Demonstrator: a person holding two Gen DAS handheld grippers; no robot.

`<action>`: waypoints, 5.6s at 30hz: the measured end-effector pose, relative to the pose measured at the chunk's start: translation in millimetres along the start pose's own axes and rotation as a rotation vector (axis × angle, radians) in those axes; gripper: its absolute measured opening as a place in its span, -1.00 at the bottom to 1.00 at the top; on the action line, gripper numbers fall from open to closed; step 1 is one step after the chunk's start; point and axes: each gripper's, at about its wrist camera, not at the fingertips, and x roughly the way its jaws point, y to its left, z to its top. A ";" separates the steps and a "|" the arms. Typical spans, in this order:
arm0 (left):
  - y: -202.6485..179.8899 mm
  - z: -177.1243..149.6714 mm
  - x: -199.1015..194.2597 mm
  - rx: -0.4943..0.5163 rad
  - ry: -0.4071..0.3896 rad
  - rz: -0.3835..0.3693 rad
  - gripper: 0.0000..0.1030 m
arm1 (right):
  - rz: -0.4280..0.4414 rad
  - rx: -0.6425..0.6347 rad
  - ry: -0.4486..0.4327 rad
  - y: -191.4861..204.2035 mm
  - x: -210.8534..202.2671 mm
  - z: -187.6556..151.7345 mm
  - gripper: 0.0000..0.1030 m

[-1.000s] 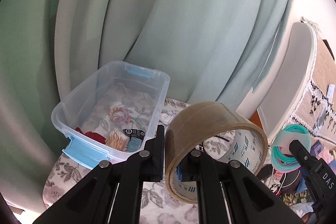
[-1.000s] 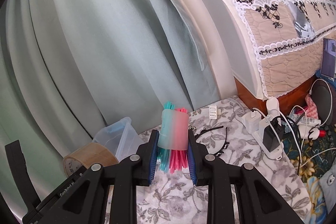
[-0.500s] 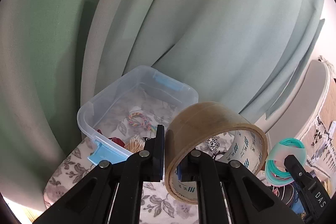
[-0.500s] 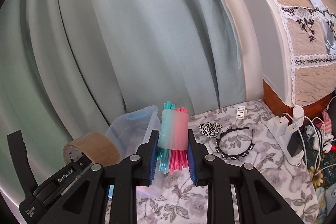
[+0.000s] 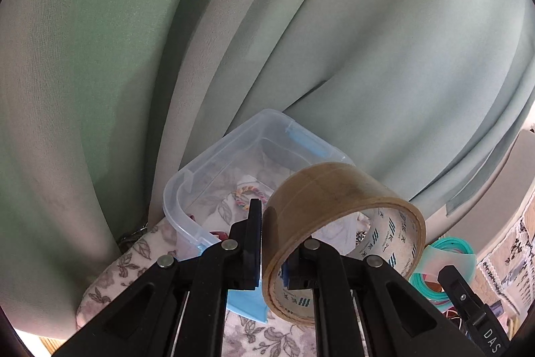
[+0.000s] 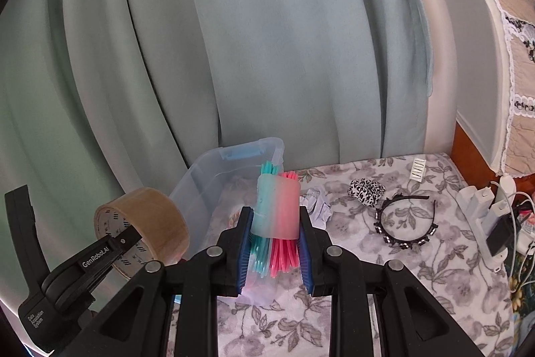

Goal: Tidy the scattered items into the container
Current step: 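Carry the tape roll and brush over the clear box with both tools, then open both tools to drop the tape roll and brush into the box, then withdraw both open tools from the box toward the paper and headband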

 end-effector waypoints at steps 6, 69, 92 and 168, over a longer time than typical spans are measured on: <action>12.0 -0.2 20.5 -0.016 0.016 0.022 -0.83 | 0.014 -0.030 0.040 13.3 22.9 -2.9 -0.48; 5.3 -10.0 54.5 0.028 0.109 0.012 0.08 | 0.117 -0.175 0.195 54.9 88.0 -30.3 0.13; -76.6 -22.6 -36.8 0.219 0.043 -0.001 0.10 | 0.081 0.037 0.001 -12.6 -19.0 2.1 0.21; -145.3 -166.8 104.7 0.561 0.434 0.086 0.13 | -0.119 0.356 0.279 -179.2 68.8 -73.8 0.38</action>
